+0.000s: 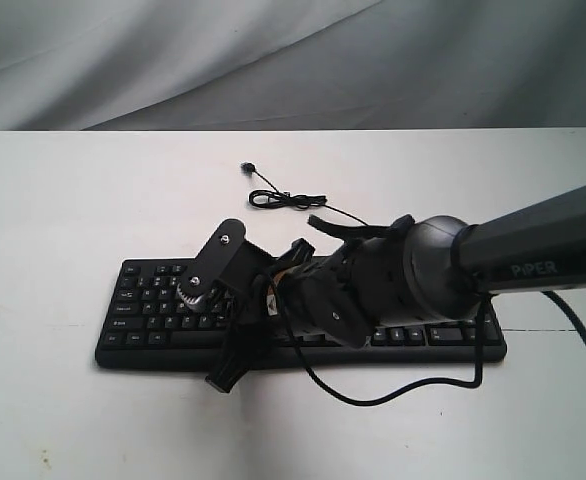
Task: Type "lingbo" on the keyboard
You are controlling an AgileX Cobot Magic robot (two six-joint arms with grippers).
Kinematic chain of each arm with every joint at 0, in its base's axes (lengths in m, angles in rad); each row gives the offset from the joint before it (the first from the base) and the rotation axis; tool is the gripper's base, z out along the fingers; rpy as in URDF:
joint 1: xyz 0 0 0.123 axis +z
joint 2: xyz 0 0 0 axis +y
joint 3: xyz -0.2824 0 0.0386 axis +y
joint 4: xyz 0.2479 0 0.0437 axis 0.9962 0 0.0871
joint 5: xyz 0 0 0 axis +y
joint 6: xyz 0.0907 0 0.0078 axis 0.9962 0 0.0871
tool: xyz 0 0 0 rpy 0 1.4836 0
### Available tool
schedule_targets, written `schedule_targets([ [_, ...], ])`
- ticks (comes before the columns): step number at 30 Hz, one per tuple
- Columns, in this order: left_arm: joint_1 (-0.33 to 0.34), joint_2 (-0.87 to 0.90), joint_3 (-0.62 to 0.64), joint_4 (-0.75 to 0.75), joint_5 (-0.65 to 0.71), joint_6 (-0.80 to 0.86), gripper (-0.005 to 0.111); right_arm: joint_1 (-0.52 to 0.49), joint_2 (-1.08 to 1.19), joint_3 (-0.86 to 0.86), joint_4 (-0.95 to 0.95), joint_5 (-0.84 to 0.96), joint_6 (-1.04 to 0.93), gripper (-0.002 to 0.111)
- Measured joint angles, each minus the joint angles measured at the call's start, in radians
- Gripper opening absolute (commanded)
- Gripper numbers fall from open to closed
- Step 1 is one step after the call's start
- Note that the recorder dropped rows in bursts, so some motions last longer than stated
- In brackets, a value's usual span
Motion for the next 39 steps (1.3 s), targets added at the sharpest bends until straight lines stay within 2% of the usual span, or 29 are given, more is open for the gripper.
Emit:
schedule_targets([
  [24, 0.000, 0.000, 0.000, 0.000, 0.000, 0.000, 0.000, 0.000, -0.015, -0.003, -0.004, 0.008, -0.002, 0.000],
  [33, 0.000, 0.000, 0.000, 0.000, 0.000, 0.000, 0.000, 0.000, 0.019, -0.118, -0.045, 0.020, -0.004, 0.000],
  [39, 0.000, 0.000, 0.000, 0.000, 0.000, 0.000, 0.000, 0.000, 0.061, -0.132, -0.052, 0.020, -0.004, 0.000],
])
